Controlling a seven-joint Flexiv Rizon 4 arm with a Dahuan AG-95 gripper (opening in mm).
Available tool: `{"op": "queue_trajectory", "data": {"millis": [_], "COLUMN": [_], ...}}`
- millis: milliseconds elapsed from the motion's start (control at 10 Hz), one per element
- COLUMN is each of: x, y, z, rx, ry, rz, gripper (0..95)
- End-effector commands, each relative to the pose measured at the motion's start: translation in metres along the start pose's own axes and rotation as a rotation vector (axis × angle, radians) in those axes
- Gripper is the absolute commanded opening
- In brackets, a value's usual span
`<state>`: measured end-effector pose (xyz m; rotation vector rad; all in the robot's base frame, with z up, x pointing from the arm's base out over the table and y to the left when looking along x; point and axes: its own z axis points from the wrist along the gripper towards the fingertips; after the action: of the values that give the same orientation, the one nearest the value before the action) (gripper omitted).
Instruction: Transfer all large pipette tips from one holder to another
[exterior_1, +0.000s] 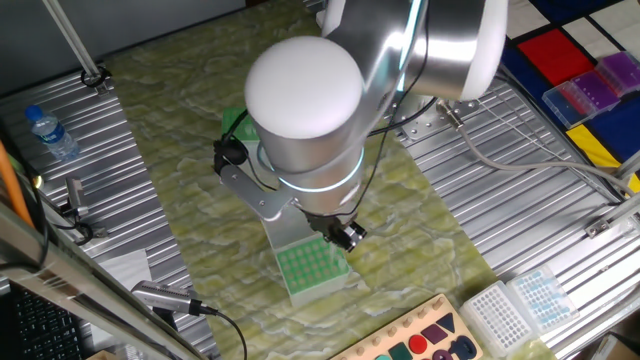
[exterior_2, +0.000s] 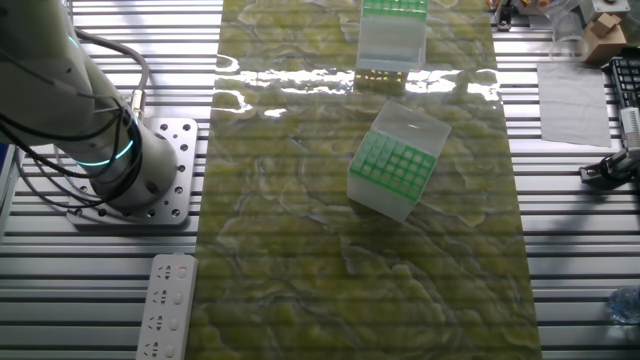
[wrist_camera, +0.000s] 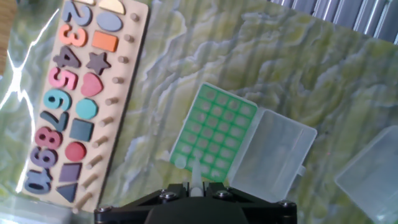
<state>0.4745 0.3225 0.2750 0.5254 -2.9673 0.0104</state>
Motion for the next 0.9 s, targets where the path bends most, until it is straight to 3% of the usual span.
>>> {"op": "queue_trajectory", "data": {"millis": [100, 700, 900], "x": [0.002, 0.006, 0.012], "y": [0.0, 0.006, 0.004], "z": [-0.005, -0.011, -0.018], "rx": [0.03, 0.04, 0.087], "ry": [0.013, 0.026, 0.063], "rz": [-0.049, -0.066, -0.154], "gripper": [0.0, 0.0, 0.0]}}
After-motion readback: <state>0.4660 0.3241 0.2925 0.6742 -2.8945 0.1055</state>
